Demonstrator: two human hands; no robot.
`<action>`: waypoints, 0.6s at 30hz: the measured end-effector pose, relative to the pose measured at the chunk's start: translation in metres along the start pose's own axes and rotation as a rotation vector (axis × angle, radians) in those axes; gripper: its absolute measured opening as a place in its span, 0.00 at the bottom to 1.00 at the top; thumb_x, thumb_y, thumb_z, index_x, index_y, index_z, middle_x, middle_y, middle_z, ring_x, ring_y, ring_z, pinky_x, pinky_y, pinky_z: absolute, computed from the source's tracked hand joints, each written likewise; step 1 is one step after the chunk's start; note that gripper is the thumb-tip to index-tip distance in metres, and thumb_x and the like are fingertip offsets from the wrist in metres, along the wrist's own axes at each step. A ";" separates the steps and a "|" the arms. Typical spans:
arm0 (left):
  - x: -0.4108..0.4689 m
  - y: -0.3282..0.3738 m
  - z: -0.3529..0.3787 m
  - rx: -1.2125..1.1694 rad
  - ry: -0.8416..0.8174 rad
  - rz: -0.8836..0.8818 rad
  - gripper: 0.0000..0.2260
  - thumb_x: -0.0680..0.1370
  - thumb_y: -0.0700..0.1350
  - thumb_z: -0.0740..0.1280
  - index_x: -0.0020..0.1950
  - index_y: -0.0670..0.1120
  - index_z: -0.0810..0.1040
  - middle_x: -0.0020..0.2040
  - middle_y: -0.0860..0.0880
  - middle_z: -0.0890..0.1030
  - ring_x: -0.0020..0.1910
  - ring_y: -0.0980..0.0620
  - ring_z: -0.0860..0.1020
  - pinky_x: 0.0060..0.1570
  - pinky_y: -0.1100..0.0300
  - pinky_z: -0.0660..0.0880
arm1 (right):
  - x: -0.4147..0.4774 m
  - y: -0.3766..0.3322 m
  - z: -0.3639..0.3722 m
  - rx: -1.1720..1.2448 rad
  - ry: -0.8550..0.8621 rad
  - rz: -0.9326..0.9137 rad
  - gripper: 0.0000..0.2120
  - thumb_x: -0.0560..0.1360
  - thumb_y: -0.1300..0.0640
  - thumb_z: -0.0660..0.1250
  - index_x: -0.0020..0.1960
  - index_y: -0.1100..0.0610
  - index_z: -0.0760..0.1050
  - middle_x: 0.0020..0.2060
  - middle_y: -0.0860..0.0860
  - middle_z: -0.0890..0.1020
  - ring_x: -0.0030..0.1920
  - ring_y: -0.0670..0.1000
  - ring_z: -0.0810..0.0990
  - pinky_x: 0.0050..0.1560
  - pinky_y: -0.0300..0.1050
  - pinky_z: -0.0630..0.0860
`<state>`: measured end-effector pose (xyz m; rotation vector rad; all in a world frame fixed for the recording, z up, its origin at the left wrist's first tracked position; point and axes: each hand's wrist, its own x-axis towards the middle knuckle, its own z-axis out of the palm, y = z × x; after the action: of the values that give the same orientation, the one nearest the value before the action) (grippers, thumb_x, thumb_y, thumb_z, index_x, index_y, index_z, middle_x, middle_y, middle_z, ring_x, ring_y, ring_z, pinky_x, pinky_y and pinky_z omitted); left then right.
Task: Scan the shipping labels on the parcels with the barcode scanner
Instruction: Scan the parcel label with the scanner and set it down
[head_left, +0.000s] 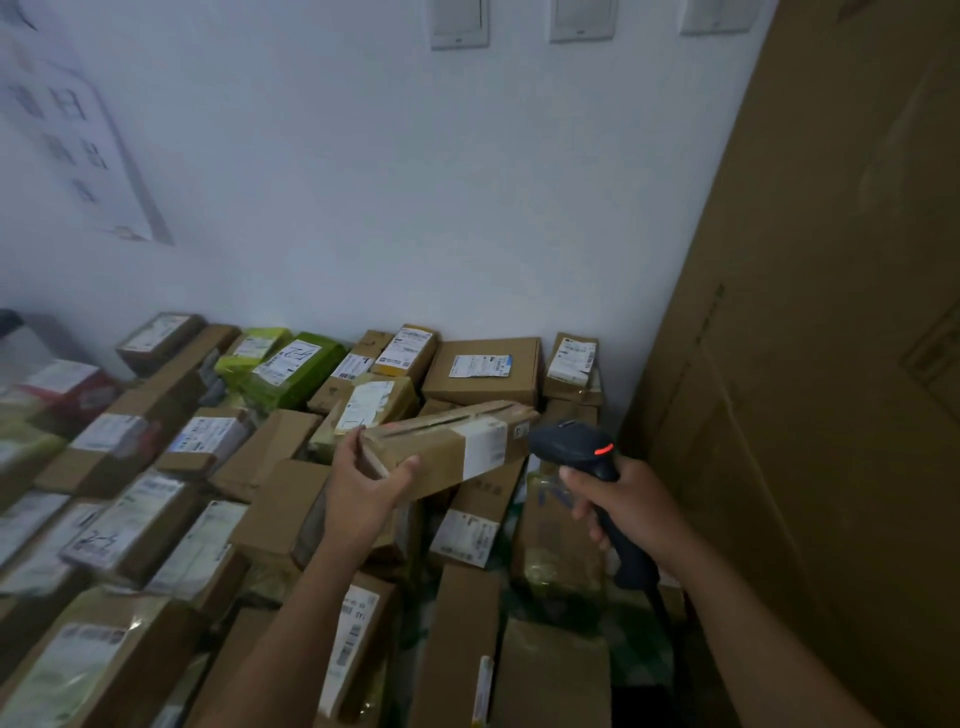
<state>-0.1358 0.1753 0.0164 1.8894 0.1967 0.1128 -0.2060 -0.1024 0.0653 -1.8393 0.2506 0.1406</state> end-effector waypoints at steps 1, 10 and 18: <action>-0.004 0.002 -0.003 0.032 -0.012 0.038 0.47 0.64 0.62 0.77 0.76 0.51 0.60 0.72 0.49 0.68 0.70 0.48 0.70 0.65 0.43 0.74 | -0.001 -0.002 -0.003 -0.001 -0.014 0.000 0.12 0.77 0.52 0.69 0.42 0.60 0.77 0.28 0.53 0.80 0.25 0.52 0.76 0.29 0.45 0.74; -0.021 0.012 -0.013 0.279 -0.025 0.400 0.42 0.65 0.44 0.82 0.72 0.52 0.62 0.63 0.58 0.64 0.64 0.61 0.64 0.64 0.60 0.66 | -0.009 -0.009 -0.021 0.062 -0.105 0.071 0.18 0.76 0.50 0.69 0.52 0.67 0.77 0.36 0.62 0.82 0.25 0.51 0.74 0.27 0.44 0.73; -0.023 0.007 -0.023 0.369 -0.062 0.525 0.45 0.63 0.45 0.82 0.74 0.47 0.61 0.68 0.52 0.66 0.68 0.56 0.64 0.66 0.56 0.64 | -0.013 -0.012 -0.024 0.005 -0.201 0.077 0.15 0.76 0.50 0.69 0.53 0.62 0.78 0.35 0.59 0.82 0.27 0.51 0.76 0.29 0.44 0.74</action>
<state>-0.1615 0.1907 0.0306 2.2713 -0.3487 0.3952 -0.2166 -0.1208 0.0866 -1.7958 0.1803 0.3760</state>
